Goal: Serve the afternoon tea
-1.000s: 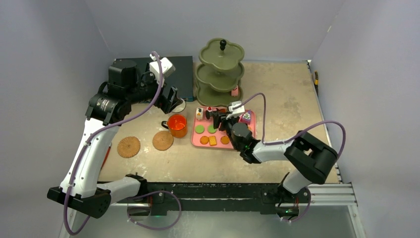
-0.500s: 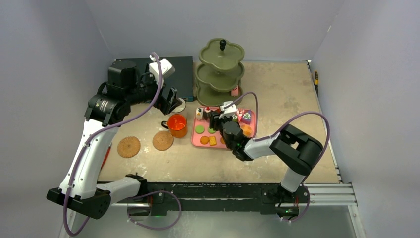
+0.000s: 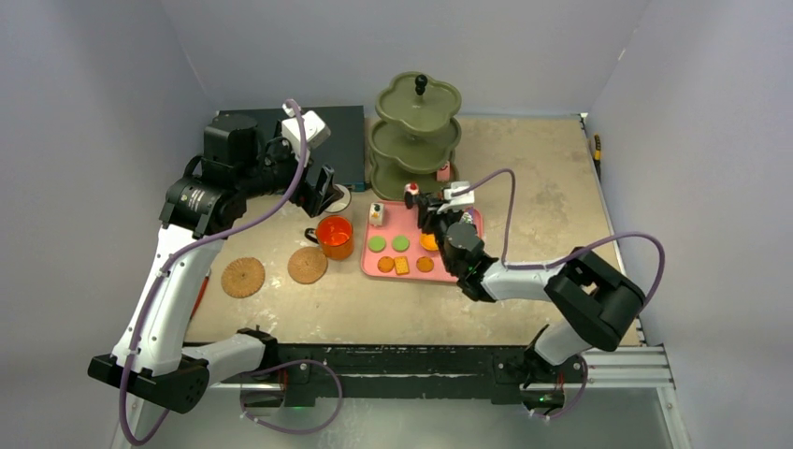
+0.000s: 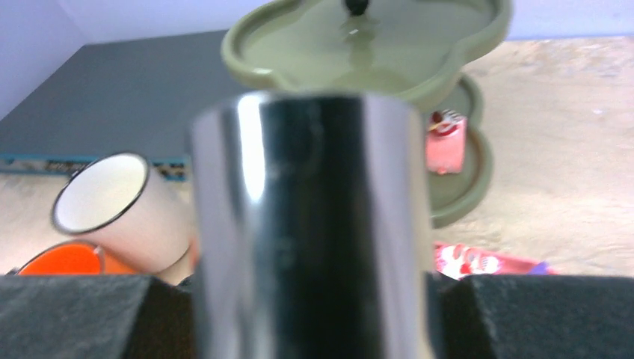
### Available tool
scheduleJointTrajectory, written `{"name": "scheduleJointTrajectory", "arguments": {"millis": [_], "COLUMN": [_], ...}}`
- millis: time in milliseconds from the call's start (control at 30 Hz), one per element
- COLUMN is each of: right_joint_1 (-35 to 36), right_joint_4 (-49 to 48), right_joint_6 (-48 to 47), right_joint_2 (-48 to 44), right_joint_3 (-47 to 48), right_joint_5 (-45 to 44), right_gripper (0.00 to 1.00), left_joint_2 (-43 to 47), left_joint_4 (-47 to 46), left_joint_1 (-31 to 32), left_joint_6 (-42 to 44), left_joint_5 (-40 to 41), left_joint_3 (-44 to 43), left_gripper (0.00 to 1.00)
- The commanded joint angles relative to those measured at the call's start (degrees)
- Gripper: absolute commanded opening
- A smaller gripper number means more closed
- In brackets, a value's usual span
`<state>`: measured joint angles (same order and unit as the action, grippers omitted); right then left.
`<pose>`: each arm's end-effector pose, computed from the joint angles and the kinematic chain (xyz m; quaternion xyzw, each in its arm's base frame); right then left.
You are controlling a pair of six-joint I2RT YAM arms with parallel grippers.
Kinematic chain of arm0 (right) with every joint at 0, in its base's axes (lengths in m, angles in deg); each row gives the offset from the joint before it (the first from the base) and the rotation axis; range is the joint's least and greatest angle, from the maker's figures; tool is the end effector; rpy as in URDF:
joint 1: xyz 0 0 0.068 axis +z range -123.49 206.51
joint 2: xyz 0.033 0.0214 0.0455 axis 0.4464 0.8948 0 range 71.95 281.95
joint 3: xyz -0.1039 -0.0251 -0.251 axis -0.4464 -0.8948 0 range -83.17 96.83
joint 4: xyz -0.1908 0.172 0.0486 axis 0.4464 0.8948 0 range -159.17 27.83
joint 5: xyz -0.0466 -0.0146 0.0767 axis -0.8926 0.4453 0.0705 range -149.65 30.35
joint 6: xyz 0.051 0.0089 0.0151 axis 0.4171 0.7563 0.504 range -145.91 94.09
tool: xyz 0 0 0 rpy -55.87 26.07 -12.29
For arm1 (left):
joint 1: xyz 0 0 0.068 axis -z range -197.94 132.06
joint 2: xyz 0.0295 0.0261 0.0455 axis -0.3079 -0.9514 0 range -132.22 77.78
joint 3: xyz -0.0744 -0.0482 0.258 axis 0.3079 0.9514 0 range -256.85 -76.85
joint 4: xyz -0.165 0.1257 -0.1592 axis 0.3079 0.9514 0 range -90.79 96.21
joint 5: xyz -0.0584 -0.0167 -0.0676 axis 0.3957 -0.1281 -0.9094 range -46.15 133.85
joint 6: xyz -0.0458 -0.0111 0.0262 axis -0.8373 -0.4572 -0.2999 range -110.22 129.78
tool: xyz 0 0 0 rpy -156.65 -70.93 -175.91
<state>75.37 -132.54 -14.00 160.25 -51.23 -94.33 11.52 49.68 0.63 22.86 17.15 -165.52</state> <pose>0.2130 0.2128 0.2193 0.0113 0.6706 0.1913 0.7167 0.1946 -0.0822 0.4543 0.3418 0.7703 -0.2217 0.4906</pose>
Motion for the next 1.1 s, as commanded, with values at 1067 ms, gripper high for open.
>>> {"name": "scheduleJointTrajectory", "arguments": {"millis": [1067], "right_joint_1": [-15.01], "right_joint_4": [-15.07], "right_joint_6": [-4.32], "right_joint_2": [14.62], "right_joint_3": [5.95], "right_joint_5": [7.23], "right_gripper": [0.28], "left_joint_2": [-0.53], "left_joint_4": [-1.00], "left_joint_1": [0.15], "left_joint_6": [1.21], "left_joint_5": [-0.99], "left_joint_3": [-0.20], "left_gripper": [0.91]}}
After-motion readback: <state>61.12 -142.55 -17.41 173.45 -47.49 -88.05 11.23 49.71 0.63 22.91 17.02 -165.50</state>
